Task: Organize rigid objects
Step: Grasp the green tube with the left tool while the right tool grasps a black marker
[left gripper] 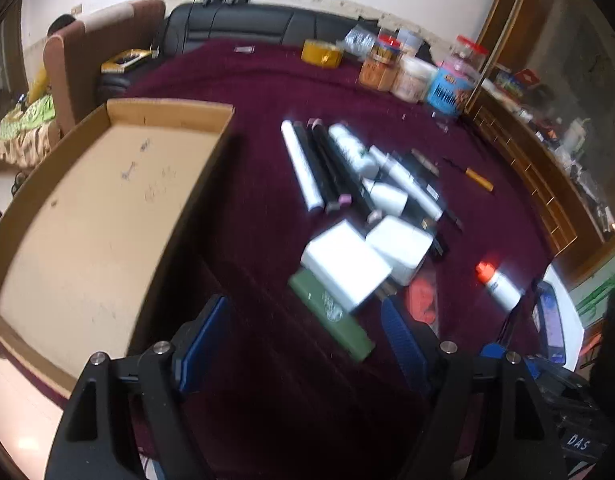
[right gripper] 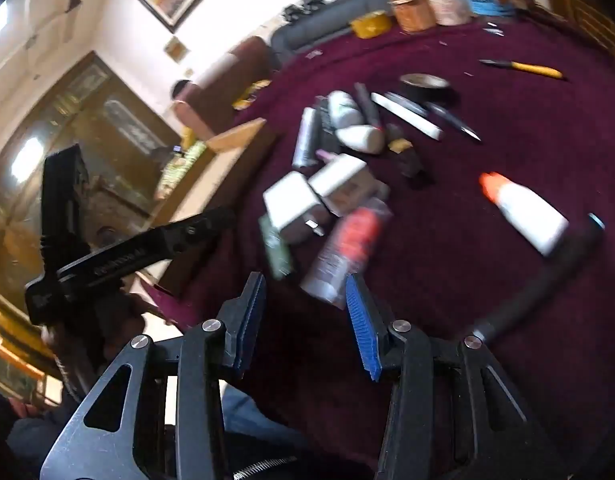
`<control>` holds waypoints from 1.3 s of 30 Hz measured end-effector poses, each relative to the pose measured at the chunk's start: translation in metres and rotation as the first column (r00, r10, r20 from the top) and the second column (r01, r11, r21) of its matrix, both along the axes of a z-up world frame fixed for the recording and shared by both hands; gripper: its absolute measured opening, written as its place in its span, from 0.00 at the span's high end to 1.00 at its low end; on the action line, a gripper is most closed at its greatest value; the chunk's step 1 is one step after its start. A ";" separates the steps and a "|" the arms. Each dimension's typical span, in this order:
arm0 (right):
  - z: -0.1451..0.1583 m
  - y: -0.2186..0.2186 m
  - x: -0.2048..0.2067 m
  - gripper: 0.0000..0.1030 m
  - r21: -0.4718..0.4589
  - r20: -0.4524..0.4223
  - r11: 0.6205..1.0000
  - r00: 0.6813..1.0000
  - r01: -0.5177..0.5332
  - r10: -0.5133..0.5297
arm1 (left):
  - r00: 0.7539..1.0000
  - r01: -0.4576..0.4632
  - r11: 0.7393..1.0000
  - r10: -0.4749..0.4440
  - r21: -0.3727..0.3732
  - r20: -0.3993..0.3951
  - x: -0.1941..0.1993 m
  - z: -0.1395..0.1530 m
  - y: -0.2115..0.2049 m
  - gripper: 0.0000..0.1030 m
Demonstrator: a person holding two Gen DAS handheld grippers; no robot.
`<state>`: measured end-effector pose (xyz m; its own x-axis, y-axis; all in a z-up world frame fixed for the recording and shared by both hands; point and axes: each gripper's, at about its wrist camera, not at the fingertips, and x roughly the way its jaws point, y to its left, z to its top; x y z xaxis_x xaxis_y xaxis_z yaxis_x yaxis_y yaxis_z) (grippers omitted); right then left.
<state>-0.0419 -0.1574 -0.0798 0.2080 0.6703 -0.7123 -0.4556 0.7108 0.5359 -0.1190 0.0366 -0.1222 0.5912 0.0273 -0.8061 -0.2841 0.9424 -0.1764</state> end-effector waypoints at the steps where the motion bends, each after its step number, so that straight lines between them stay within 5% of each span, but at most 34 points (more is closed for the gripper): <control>1: 0.000 -0.005 -0.001 0.59 0.000 -0.008 1.000 1.000 0.009 -0.009 | 1.000 0.001 1.000 -0.001 0.013 -0.002 -0.002 0.000 -0.002 0.24; 8: 0.011 -0.048 0.001 0.59 -0.094 0.016 0.984 0.988 0.151 -0.150 | 0.999 0.001 0.998 -0.004 -0.066 -0.034 -0.001 -0.002 -0.005 0.24; 15: -0.007 -0.065 0.019 0.59 -0.243 -0.053 0.902 0.924 0.356 -0.379 | 0.999 0.005 0.993 -0.010 -0.116 -0.039 0.002 -0.003 -0.015 0.24; 21: -0.027 -0.060 0.041 0.59 -0.317 0.000 0.863 0.910 0.392 -0.414 | 0.999 0.001 0.994 -0.007 -0.112 -0.051 0.005 -0.005 -0.019 0.24; 27: -0.029 -0.052 0.036 0.75 -0.360 0.081 0.826 0.897 0.433 -0.435 | 0.995 -0.019 0.988 0.005 -0.151 -0.095 0.018 -0.012 -0.017 0.24; 32: -0.034 -0.050 0.036 0.78 -0.304 0.042 0.841 0.888 0.448 -0.458 | 0.990 -0.009 0.987 -0.014 -0.158 -0.141 0.039 -0.021 -0.022 0.44; 36: -0.036 -0.044 0.039 0.79 -0.292 0.039 0.848 0.892 0.442 -0.451 | 0.985 -0.001 0.996 -0.015 -0.092 -0.173 0.052 -0.028 -0.033 0.49; 38: -0.036 -0.041 0.040 0.79 -0.297 0.048 0.848 0.894 0.439 -0.446 | 0.986 0.005 0.999 -0.013 -0.049 -0.163 0.054 -0.028 -0.038 0.65; 39: -0.036 -0.041 0.041 0.79 -0.295 0.049 0.848 0.893 0.441 -0.447 | 0.986 0.005 0.999 -0.012 -0.040 -0.164 0.056 -0.029 -0.038 0.66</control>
<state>-0.0005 -0.1987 -0.1154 0.4164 0.2720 -0.8675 -0.0451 0.9592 0.2792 -0.0633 -0.0013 -0.1508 0.4509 -0.0110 -0.8925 -0.3043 0.9381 -0.1653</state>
